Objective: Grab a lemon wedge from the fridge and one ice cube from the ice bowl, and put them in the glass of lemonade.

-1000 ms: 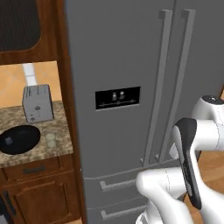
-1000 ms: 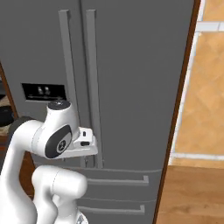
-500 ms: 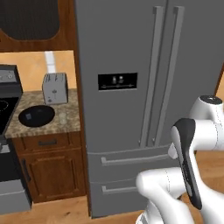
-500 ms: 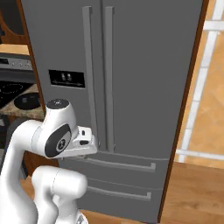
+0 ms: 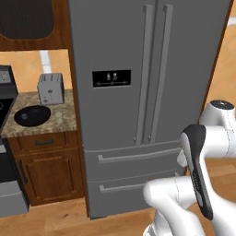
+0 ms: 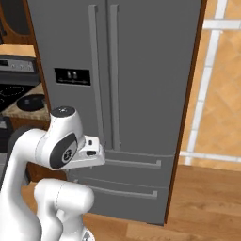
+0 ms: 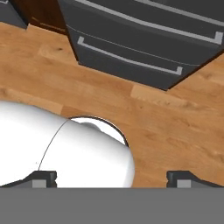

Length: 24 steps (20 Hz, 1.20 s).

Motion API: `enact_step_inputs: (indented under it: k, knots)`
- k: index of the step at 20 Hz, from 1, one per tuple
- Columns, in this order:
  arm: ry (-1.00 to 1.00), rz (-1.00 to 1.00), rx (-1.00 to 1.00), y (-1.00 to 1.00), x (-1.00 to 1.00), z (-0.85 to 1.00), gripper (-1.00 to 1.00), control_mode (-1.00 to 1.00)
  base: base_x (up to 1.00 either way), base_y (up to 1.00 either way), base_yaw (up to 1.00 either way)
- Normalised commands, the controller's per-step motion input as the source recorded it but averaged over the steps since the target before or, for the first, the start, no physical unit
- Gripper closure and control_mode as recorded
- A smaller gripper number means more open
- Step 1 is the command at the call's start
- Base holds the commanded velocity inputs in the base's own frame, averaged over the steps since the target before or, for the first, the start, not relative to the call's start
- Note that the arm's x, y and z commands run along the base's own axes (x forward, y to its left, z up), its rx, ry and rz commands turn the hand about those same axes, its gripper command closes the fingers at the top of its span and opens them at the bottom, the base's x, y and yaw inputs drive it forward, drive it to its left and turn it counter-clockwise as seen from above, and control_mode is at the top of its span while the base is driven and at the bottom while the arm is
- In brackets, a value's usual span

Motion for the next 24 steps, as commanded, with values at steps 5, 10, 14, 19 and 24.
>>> enact_step_inputs:
  k: [5, 10, 14, 19, 24]
  knots:
    - [0.00, 0.00, 0.00, 0.00, 0.00, 0.00, -1.00, 1.00, -0.21, 0.07, -0.01]
    - [0.00, 0.00, 0.00, 0.00, 0.00, 0.00, -1.00, 1.00, 0.00, 0.01, 0.00]
    - [0.00, 0.00, 0.00, 0.00, 0.00, 0.00, -1.00, -1.00, 0.00, 0.00, 0.00]
    - [-0.02, 0.00, 0.00, 0.05, 0.07, 0.05, -1.00, -1.00, 0.00, 0.00, 0.00]
    - [-0.30, 0.00, 0.21, -0.08, -0.18, 0.65, -1.00, -1.00, 0.00, 0.00, 0.00]
